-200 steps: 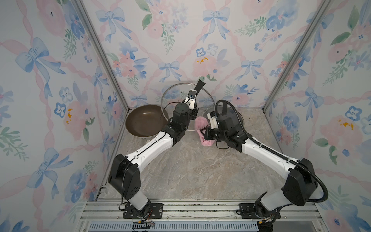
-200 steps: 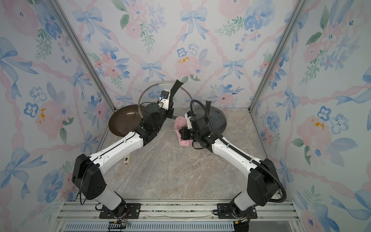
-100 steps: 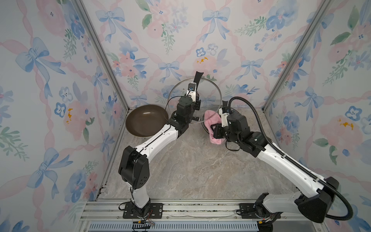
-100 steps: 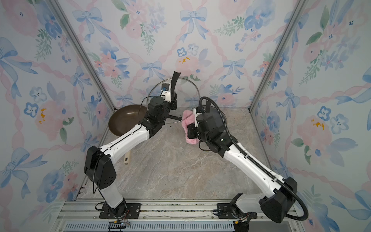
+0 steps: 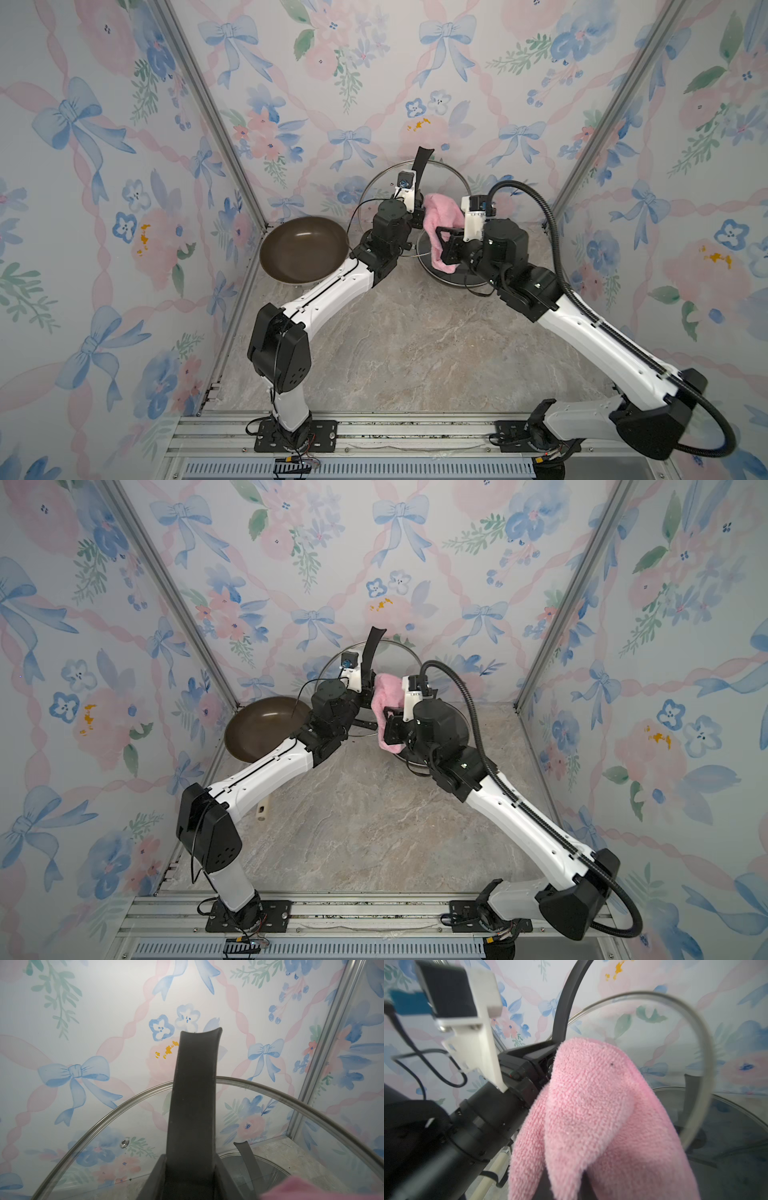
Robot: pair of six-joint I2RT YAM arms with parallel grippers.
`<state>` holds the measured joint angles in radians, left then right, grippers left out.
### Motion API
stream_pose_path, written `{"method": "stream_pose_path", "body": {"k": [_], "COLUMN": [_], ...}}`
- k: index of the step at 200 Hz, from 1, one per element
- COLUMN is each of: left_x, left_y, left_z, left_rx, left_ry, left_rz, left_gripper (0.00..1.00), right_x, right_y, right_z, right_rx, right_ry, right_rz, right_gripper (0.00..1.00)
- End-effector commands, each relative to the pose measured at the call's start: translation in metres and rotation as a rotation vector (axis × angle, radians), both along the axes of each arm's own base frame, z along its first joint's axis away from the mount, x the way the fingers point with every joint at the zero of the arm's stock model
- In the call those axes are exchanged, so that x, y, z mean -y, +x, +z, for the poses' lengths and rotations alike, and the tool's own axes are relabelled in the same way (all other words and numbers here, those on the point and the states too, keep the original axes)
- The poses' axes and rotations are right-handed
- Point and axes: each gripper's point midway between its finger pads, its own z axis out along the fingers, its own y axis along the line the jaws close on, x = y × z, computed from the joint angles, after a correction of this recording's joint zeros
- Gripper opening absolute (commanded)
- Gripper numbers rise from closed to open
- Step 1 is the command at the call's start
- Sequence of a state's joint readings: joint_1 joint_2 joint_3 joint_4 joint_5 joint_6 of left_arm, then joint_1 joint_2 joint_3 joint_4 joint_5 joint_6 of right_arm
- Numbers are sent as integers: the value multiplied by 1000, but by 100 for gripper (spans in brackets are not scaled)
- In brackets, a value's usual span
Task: Wipe the pot lid with a cloth
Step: Wipe the pot lid.
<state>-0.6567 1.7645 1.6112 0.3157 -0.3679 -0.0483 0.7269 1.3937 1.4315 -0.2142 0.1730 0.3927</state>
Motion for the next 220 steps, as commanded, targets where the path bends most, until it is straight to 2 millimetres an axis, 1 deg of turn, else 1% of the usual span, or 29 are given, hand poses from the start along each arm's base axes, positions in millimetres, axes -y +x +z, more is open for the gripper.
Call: {"method": "stream_pose_path", "body": {"k": [1,8,20,32,43,57,73,87,97,107,110,112,120,134,139,152,162,179,190,201,205,207,210,220], "left_x": [-24,-27,-33,-40,-45,-51,-55,-54,-51,-46,-45,-45,-44,-48,-51,-58,-63,-72,-74,-76,-75,-76,-77,-77], "left_y": [-28,-30,-33,-37,-39,-42,-47,-56,-62,-66,-67,-68,-70,-71,-72,-76,-79,-84,-85,-85,-86,-86,-86,-86], "left_z": [100,103,109,115,121,127,134,140,142,138,136,136,133,128,126,124,123,121,116,110,108,107,105,99], "left_rx": [210,213,218,219,222,226,230,228,222,202,196,194,185,177,175,178,184,190,184,179,177,175,171,159], "left_ry": [-197,-211,-237,-278,-308,-339,-376,-407,-424,-439,-444,-447,-449,-446,-443,-433,-424,-400,-377,-354,-348,-346,-344,-333], "left_rz": [-9,-1,2,-1,-6,-24,-72,-130,-175,-216,-226,-232,-243,-228,-217,-195,-177,-144,-128,-121,-120,-118,-114,-111], "left_gripper": [0,0,0,0,0,0,0,0,0,0,0,0,0,0,0,0,0,0,0,0,0,0,0,0], "right_x": [-33,-41,-48,-49,-50,-50,-52,-60,-68,-79,-82,-85,-96,-114,-120,-125,-121,-104,-85,-66,-59,-54,-48,-29], "right_y": [1,4,7,10,8,4,1,2,6,10,12,15,19,24,25,27,27,31,36,40,44,43,44,48], "right_z": [-7,-23,-49,-75,-93,-112,-129,-136,-136,-133,-128,-133,-132,-128,-129,-130,-131,-124,-116,-103,-106,-96,-89,-79], "right_rx": [-25,-59,-112,-160,-199,-235,-252,-249,-238,-220,-209,-216,-211,-202,-204,-212,-215,-211,-202,-182,-187,-172,-167,-169], "right_ry": [27,18,-10,-30,-28,-40,-70,-65,-55,-42,-32,-36,-30,-28,-34,-42,-35,3,21,40,38,51,63,91], "right_rz": [102,111,97,71,64,75,91,123,142,168,173,177,201,242,255,261,249,214,173,132,114,107,96,59], "right_gripper": [0,0,0,0,0,0,0,0,0,0,0,0,0,0,0,0,0,0,0,0,0,0,0,0]}}
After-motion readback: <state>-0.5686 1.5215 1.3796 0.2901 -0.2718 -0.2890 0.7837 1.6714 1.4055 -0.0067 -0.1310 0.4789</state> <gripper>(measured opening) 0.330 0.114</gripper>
